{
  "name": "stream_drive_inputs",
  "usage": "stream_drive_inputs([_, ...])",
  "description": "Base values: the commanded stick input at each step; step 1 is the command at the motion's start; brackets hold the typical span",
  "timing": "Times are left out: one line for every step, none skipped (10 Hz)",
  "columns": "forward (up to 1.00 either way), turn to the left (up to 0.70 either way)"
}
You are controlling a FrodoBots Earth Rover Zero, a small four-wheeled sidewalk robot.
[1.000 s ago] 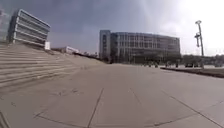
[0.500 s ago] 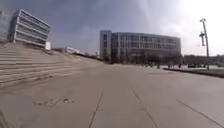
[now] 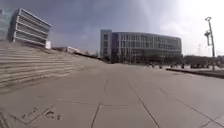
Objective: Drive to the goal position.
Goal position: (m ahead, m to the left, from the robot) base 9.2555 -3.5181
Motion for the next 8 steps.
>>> stream_drive_inputs([1.00,0.00])
stream_drive_inputs([1.00,0.00])
stream_drive_inputs([1.00,0.00])
stream_drive_inputs([1.00,0.00])
stream_drive_inputs([1.00,0.00])
stream_drive_inputs([1.00,0.00])
stream_drive_inputs([1.00,0.00])
stream_drive_inputs([1.00,0.00])
